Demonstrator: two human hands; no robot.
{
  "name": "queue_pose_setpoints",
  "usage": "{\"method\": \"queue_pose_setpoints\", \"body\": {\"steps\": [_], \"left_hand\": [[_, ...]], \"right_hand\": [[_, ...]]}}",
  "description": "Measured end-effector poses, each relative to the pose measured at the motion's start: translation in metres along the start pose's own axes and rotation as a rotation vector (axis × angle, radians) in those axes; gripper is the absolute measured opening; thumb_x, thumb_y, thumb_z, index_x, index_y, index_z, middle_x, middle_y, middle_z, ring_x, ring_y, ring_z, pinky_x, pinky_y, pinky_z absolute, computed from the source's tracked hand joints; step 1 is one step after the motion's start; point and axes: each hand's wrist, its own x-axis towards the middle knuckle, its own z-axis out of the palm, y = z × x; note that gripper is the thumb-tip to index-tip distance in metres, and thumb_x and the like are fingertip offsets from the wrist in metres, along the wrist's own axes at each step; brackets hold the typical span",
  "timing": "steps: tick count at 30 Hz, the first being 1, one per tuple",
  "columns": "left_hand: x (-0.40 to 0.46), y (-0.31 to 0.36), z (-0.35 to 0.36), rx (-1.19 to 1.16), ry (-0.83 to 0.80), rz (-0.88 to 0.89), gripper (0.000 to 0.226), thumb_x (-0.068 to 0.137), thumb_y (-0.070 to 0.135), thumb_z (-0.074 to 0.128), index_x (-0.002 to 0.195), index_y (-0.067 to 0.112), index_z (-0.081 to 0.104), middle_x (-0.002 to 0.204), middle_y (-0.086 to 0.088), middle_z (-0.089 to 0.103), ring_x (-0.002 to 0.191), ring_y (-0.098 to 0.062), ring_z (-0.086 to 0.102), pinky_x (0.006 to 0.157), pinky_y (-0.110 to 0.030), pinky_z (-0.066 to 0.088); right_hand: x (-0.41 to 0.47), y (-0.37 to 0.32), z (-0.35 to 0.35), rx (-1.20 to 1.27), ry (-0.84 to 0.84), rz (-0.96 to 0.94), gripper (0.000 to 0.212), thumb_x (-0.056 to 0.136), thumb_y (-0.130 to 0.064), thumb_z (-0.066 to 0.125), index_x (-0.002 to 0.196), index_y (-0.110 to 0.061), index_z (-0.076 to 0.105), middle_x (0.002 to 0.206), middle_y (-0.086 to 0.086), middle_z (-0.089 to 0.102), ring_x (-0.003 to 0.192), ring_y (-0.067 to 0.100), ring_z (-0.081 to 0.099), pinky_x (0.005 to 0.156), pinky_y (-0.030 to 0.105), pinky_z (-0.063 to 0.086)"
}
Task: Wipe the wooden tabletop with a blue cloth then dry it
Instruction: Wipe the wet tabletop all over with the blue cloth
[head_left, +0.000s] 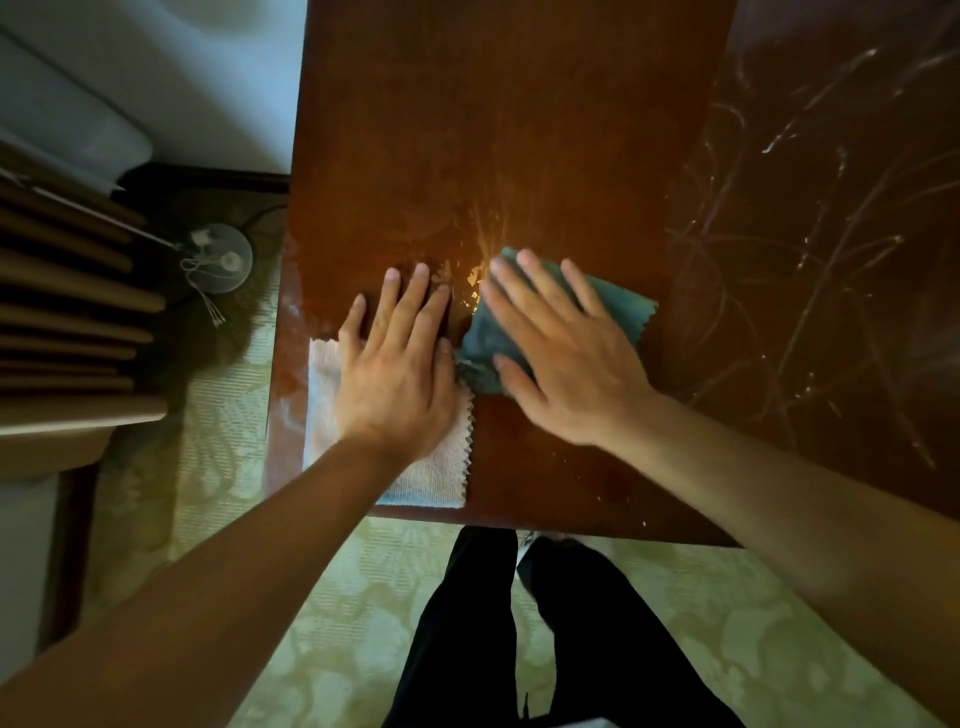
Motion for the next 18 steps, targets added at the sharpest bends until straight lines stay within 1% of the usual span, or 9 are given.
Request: {"method": "queue_pose_setpoints", "body": {"steps": [3,5,7,8,10,11,13,15,18], "left_hand": [[0.0,0.001,0.0,0.015,-0.016,-0.013,0.055,0.1,0.033,0.034,0.148,0.01,0.044,0.162,-0.009,0.031,0.153,-0.027,0.019,0.121,-0.054,0.016],[0.0,0.0,0.001,0.045,-0.016,-0.02,0.054,0.1,0.035,0.035,0.148,0.011,0.043,0.162,-0.009,0.03,0.153,-0.027,0.018,0.122,-0.054,0.015],[0.0,0.002,0.0,0.066,-0.033,-0.022,0.055,0.101,0.036,0.034,0.15,0.011,0.042,0.163,-0.009,0.029,0.154,-0.026,0.016,0.123,-0.053,0.013],[0.0,0.002,-0.001,0.073,-0.037,-0.027,0.055,0.101,0.036,0.034,0.15,0.011,0.041,0.163,-0.009,0.028,0.154,-0.026,0.016,0.123,-0.053,0.013],[0.002,0.004,-0.002,0.083,-0.033,-0.031,0.055,0.101,0.036,0.033,0.15,0.011,0.04,0.163,-0.009,0.028,0.154,-0.026,0.016,0.123,-0.052,0.012],[0.001,0.004,-0.002,0.09,-0.029,-0.027,0.055,0.101,0.036,0.033,0.15,0.011,0.04,0.163,-0.009,0.028,0.154,-0.026,0.016,0.123,-0.051,0.012],[0.0,0.004,-0.002,0.102,-0.018,-0.029,0.055,0.1,0.035,0.034,0.15,0.011,0.041,0.163,-0.009,0.029,0.154,-0.026,0.017,0.123,-0.05,0.011],[0.0,0.004,-0.001,0.103,-0.01,-0.033,0.055,0.1,0.034,0.035,0.15,0.012,0.042,0.163,-0.009,0.03,0.153,-0.026,0.018,0.123,-0.049,0.011],[0.001,0.005,0.0,0.097,-0.005,-0.034,0.057,0.099,0.036,0.034,0.15,0.012,0.041,0.163,-0.009,0.03,0.153,-0.027,0.018,0.123,-0.049,0.011]], "right_hand": [[-0.052,-0.031,0.012,0.016,-0.015,-0.076,0.07,0.105,-0.052,0.026,0.162,-0.012,0.017,0.171,0.009,0.009,0.16,0.026,0.002,0.129,0.05,0.003],[-0.082,-0.046,0.019,0.019,-0.019,-0.098,0.07,0.106,-0.051,0.03,0.163,-0.012,0.019,0.171,0.009,0.01,0.16,0.025,0.004,0.129,0.05,0.004],[-0.092,-0.047,0.02,0.018,-0.023,-0.12,0.071,0.105,-0.051,0.033,0.163,-0.013,0.019,0.171,0.008,0.012,0.16,0.025,0.005,0.129,0.05,0.005],[-0.088,-0.042,0.019,0.015,-0.031,-0.141,0.071,0.105,-0.052,0.032,0.163,-0.013,0.018,0.171,0.008,0.012,0.159,0.025,0.006,0.129,0.049,0.005],[-0.068,-0.027,0.012,0.012,-0.051,-0.148,0.071,0.105,-0.054,0.023,0.162,-0.014,0.016,0.171,0.007,0.01,0.159,0.025,0.006,0.129,0.049,0.004],[-0.054,-0.019,0.009,0.018,-0.048,-0.114,0.071,0.104,-0.054,0.02,0.162,-0.014,0.016,0.171,0.007,0.01,0.159,0.025,0.006,0.129,0.049,0.005],[-0.03,-0.003,0.001,0.034,-0.022,0.008,0.069,0.105,-0.051,0.022,0.163,-0.013,0.018,0.172,0.007,0.012,0.159,0.024,0.007,0.129,0.05,0.009],[-0.015,0.003,-0.003,0.015,-0.001,0.066,0.068,0.105,-0.048,0.023,0.163,-0.012,0.019,0.172,0.008,0.013,0.159,0.024,0.007,0.129,0.05,0.009],[-0.03,-0.015,0.003,0.023,0.0,0.014,0.069,0.106,-0.049,0.021,0.163,-0.011,0.015,0.172,0.009,0.008,0.16,0.026,0.003,0.129,0.05,0.004]]}}
